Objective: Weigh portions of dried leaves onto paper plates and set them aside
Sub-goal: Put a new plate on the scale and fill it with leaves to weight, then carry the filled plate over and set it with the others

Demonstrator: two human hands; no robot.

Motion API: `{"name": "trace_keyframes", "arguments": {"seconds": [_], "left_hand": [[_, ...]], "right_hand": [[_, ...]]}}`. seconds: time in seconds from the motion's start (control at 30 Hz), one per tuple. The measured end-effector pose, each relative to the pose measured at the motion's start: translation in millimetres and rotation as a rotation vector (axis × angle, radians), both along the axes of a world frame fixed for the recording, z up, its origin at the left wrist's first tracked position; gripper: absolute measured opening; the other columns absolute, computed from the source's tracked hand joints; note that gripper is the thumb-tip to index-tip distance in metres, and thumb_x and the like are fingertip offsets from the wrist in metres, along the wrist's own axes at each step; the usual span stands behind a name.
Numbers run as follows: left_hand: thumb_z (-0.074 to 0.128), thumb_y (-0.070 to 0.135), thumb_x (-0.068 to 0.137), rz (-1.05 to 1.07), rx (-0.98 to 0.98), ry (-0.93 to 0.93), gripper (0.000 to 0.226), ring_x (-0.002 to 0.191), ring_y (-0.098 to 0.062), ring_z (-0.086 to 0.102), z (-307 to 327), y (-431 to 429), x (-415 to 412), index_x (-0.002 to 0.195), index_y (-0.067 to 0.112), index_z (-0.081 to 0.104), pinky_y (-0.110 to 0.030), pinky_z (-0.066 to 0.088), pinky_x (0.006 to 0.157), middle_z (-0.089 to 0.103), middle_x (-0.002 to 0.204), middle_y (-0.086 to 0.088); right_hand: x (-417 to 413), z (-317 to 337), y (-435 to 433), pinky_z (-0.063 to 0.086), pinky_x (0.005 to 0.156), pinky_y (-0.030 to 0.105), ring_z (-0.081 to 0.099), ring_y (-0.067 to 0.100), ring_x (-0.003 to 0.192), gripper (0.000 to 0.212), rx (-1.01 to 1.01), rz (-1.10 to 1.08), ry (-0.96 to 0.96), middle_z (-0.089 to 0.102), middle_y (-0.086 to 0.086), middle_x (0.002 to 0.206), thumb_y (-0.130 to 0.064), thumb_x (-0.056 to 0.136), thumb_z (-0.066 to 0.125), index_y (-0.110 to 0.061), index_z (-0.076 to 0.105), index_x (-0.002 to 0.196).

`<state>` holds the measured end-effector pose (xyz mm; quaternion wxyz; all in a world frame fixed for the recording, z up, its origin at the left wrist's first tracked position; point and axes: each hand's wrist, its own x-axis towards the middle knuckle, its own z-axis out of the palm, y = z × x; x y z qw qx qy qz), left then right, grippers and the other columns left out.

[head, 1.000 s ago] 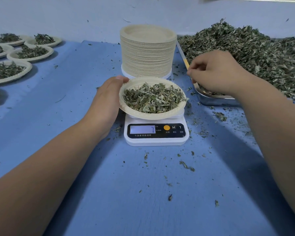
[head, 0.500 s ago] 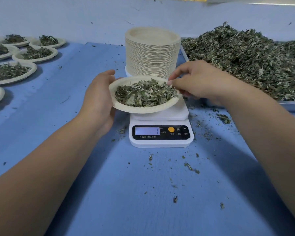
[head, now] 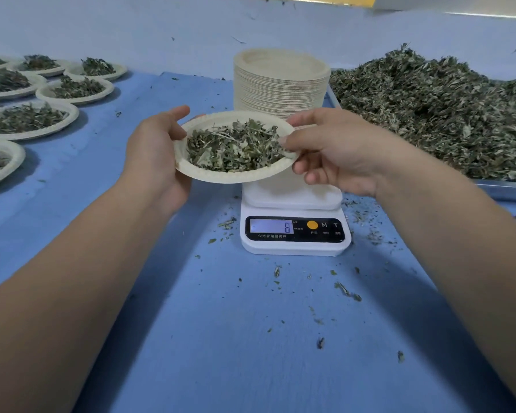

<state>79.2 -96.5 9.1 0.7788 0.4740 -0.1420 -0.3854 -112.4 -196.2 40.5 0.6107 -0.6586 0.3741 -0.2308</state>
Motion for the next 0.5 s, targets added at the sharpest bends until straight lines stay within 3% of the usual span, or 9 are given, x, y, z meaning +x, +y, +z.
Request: {"name": "trace_keyframes", "arguments": {"seconds": [0.17, 0.3, 0.4, 0.5], "left_hand": [[0.04, 0.003, 0.092, 0.069, 0.018, 0.048, 0.039, 0.111, -0.032, 0.071, 2.6, 11.4, 19.6, 0.125, 0.006, 0.061, -0.05, 0.057, 0.096, 0.068, 0.116, -0.014], [0.046, 0.013, 0.094, 0.202, -0.016, 0.144, 0.036, 0.086, -0.028, 0.07, 0.9, 22.5, 52.9, 0.125, 0.004, 0.063, -0.045, 0.06, 0.091, 0.065, 0.102, -0.011], [0.049, 0.017, 0.095, 0.311, 0.077, 0.099, 0.021, 0.071, -0.021, 0.066, -10.2, 22.6, 77.3, 0.111, 0.013, 0.062, -0.03, 0.059, 0.072, 0.062, 0.086, -0.004], [0.047, 0.019, 0.099, 0.443, 0.149, 0.064, 0.014, 0.087, -0.023, 0.06, -21.8, 20.0, 103.0, 0.1, 0.018, 0.061, -0.035, 0.055, 0.084, 0.056, 0.095, -0.003]], "right_hand": [[33.1, -1.7, 19.2, 0.051, 0.041, 0.022, 0.062, 0.011, 0.046, 0.017, 0.115, -0.02, -0.117, 0.06, 0.004, 0.059, -0.009, 0.095, 0.067, -0.005, 0.058, 0.109], [73.5, -2.0, 26.6, 0.051, 0.04, 0.021, 0.065, 0.011, 0.045, 0.01, 0.192, -0.021, -0.095, 0.057, 0.001, 0.045, -0.01, 0.097, 0.065, -0.007, 0.057, 0.093], [109.1, -7.1, 25.7, 0.051, 0.04, 0.022, 0.065, 0.012, 0.045, 0.008, 0.181, -0.038, -0.053, 0.06, 0.005, 0.052, -0.011, 0.098, 0.063, -0.005, 0.059, 0.099], [152.6, -20.4, 21.5, 0.05, 0.039, 0.022, 0.064, 0.011, 0.042, 0.004, 0.184, -0.051, -0.032, 0.057, 0.008, 0.069, -0.01, 0.101, 0.058, -0.006, 0.058, 0.099]]}}
